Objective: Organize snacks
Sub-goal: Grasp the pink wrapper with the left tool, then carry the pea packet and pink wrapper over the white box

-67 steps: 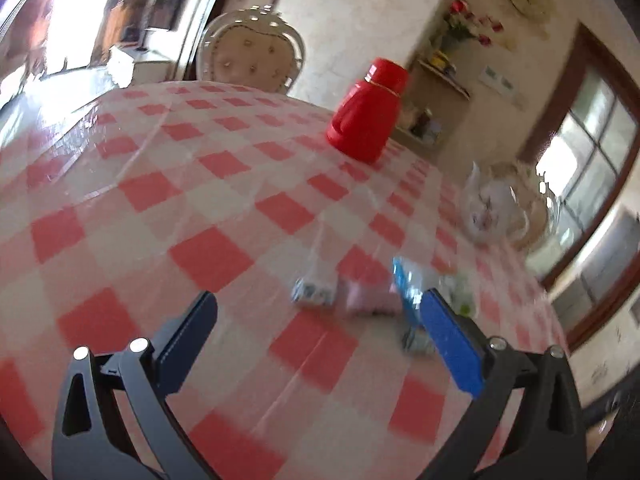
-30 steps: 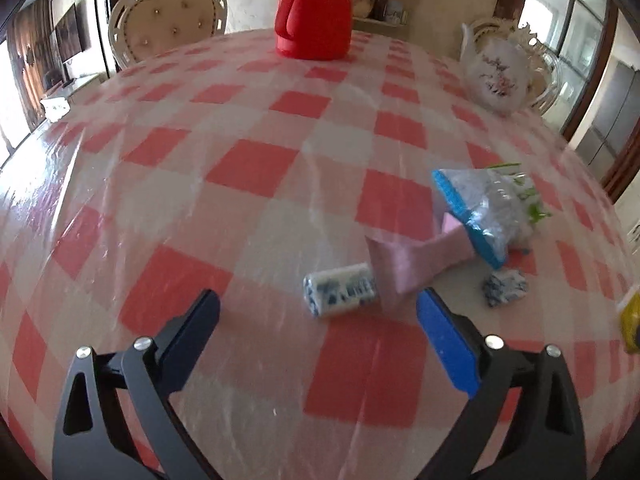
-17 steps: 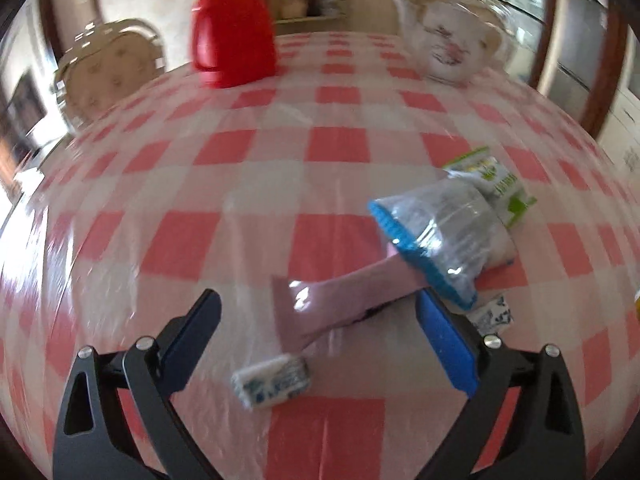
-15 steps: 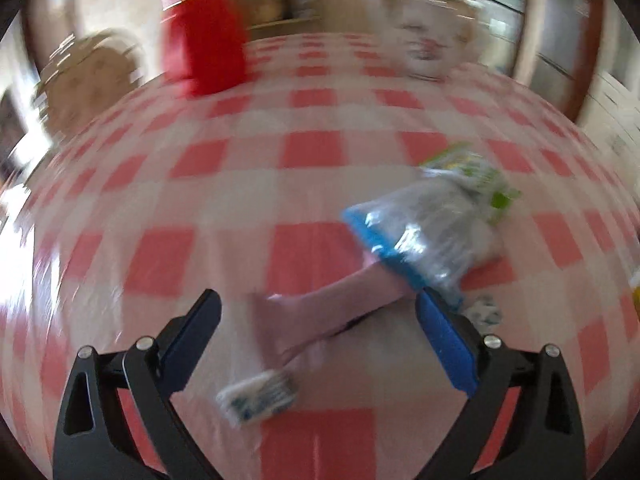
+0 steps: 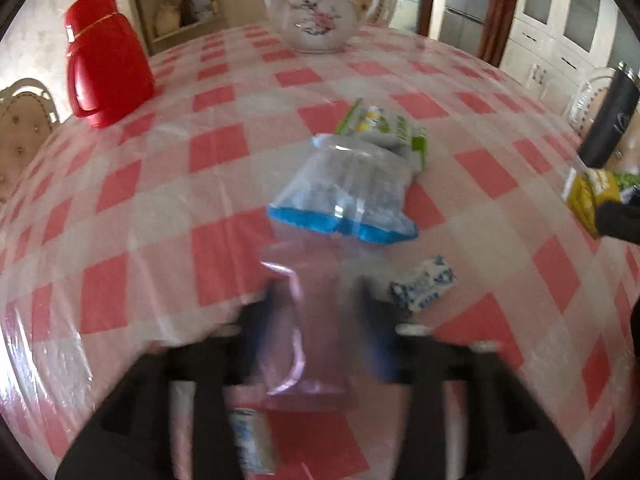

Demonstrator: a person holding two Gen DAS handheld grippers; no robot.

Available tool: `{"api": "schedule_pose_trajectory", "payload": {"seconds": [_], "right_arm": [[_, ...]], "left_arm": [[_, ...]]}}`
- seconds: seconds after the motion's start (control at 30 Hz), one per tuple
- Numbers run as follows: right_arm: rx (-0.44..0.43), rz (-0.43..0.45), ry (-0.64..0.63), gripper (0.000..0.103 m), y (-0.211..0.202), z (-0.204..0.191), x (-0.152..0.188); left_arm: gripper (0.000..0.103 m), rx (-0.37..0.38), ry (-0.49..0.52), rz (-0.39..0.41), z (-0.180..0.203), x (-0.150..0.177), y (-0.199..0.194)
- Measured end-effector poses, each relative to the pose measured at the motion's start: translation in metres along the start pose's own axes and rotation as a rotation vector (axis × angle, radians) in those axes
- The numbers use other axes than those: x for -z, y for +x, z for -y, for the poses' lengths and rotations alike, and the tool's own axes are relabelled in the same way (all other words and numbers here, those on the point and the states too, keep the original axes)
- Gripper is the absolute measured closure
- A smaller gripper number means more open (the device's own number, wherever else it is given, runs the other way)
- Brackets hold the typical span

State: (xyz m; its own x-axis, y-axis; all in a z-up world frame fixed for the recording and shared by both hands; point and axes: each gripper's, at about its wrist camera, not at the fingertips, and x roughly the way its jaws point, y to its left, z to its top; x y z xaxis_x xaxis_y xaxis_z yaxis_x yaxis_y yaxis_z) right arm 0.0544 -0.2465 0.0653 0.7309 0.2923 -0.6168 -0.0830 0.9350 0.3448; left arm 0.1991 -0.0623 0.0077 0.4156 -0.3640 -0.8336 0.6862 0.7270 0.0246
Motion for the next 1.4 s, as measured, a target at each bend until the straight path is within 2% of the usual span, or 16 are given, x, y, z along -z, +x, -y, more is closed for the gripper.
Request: {"api": "schedule_pose_trajectory", "payload": {"seconds": [0.07,0.1,0.13,0.2,0.27,0.37,0.5,0.6,0.73,0.97,1.27,1.4], "right_arm": [[0.003,-0.004,-0.004,0.067,0.001,0.001,0.0],[0.004,-0.006,-0.006,0.067,0.002,0.001,0.0],[0.007,-0.008,-0.009,0.067,0.004,0.001,0.0],[0.014,-0.018,-0.018,0.067,0.007,0.001,0.002],[0.026,-0.024,-0.027,0.067,0.012,0.002,0.004],[0.029,-0.035,-0.019,0.068,0.017,0.006,0.005],[0.035,-0.06,-0.008,0.068,0.027,0.012,0.008],[0.032,-0.064,-0.006,0.068,0.03,0.013,0.01],[0.027,-0.053,-0.001,0.068,0.032,0.014,0.011],[-0.015,-0.009,0.025,0.068,0.018,0.003,0.021],[-0.075,0.0,-0.104,0.068,0.0,-0.064,0.059],[-0.113,-0.002,-0.114,0.068,-0.006,-0.081,0.07]], "left_arm": [[0.023,-0.014,0.003,-0.001,0.0,-0.001,0.004],[0.032,-0.001,-0.026,0.009,-0.001,-0.001,0.004],[0.056,-0.008,-0.04,0.022,-0.003,-0.002,0.002],[0.085,0.011,-0.092,0.032,-0.007,0.0,-0.002],[0.085,0.014,-0.116,0.048,-0.005,0.004,-0.007],[0.085,-0.047,-0.174,0.077,0.002,0.014,-0.015],[0.085,-0.084,-0.343,0.181,0.01,0.032,-0.043],[0.085,-0.144,-0.388,0.234,0.021,0.047,-0.063],[0.085,-0.121,-0.491,0.286,0.029,0.071,-0.085],[0.085,-0.122,-0.56,0.287,0.041,0.106,-0.103],[0.084,-0.131,-0.641,0.336,0.044,0.141,-0.13],[0.084,-0.164,-0.649,0.351,0.049,0.151,-0.141]]}}
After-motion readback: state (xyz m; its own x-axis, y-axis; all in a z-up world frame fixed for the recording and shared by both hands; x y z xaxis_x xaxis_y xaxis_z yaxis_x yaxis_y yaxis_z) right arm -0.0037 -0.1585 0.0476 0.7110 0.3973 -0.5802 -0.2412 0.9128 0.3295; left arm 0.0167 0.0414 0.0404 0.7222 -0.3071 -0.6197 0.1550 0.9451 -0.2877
